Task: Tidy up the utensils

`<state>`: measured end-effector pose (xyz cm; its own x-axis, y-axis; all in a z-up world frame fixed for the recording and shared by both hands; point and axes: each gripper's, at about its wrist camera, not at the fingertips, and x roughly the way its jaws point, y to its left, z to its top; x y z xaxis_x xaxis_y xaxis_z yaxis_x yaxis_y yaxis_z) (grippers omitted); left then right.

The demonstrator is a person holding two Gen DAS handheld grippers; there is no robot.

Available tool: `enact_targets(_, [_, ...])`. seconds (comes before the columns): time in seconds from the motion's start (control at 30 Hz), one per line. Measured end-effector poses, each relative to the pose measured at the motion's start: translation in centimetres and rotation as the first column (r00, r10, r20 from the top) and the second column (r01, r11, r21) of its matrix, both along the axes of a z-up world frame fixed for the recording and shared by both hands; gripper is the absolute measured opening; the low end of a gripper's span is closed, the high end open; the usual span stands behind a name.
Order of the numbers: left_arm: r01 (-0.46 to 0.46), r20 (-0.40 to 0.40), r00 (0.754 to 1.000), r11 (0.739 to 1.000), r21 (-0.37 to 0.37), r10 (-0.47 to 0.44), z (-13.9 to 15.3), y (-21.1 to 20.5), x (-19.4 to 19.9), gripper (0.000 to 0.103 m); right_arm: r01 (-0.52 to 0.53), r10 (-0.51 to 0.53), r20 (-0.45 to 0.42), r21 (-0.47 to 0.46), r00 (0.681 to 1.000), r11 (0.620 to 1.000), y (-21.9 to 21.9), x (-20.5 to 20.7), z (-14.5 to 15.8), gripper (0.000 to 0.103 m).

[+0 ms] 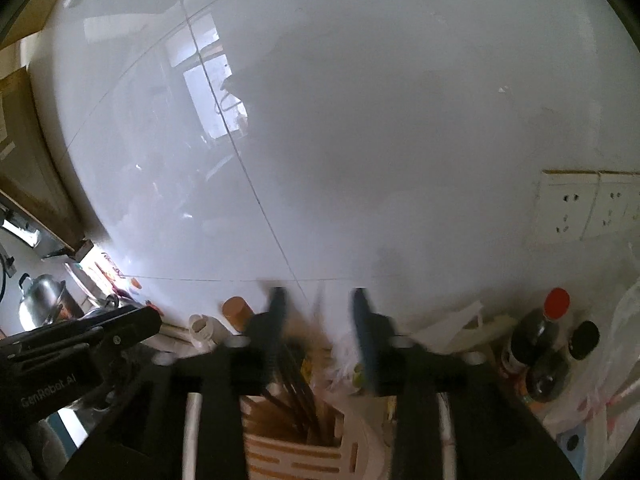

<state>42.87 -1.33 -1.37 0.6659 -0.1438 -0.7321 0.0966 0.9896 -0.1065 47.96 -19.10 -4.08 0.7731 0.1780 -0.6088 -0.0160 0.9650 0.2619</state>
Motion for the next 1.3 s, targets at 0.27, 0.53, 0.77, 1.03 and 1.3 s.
enact_targets(0.27, [-0.058, 0.039, 0.998, 0.994, 0.091, 0.054, -1.1, 1.0, -3.5, 0.103, 0.048, -0.049, -0.003, -0.077, 0.999, 0.996, -0.4, -4.5, 1.3, 0.084])
enact_targets(0.53, [-0.068, 0.018, 0.998, 0.984, 0.162, 0.065, -4.4, 0.1, -7.6, 0.103, 0.102, -0.134, -0.097, -0.278, 0.986, 0.955, 0.3, -10.0, -2.6, 0.103])
enact_targets(0.77, [-0.085, 0.015, 0.996, 0.981, 0.173, 0.084, -5.1, -0.5, -10.7, 0.103, 0.132, -0.176, -0.100, -0.343, 0.979, 0.930, 0.2, -12.7, -3.9, 0.103])
enact_targets(1.03, [-0.112, 0.058, 0.993, 0.982, 0.149, 0.105, -3.4, 0.1, -14.7, 0.103, 0.148, -0.175, -0.052, -0.335, 0.983, 0.931, 0.1, -16.2, -1.1, 0.103])
enact_targets(1.3, [-0.095, 0.135, 0.988, 0.988, 0.120, 0.079, 0.6, 1.9, -21.7, 0.103, 0.204, -0.203, 0.040, -0.342, 0.978, 0.917, 1.5, -23.4, 3.4, 0.103])
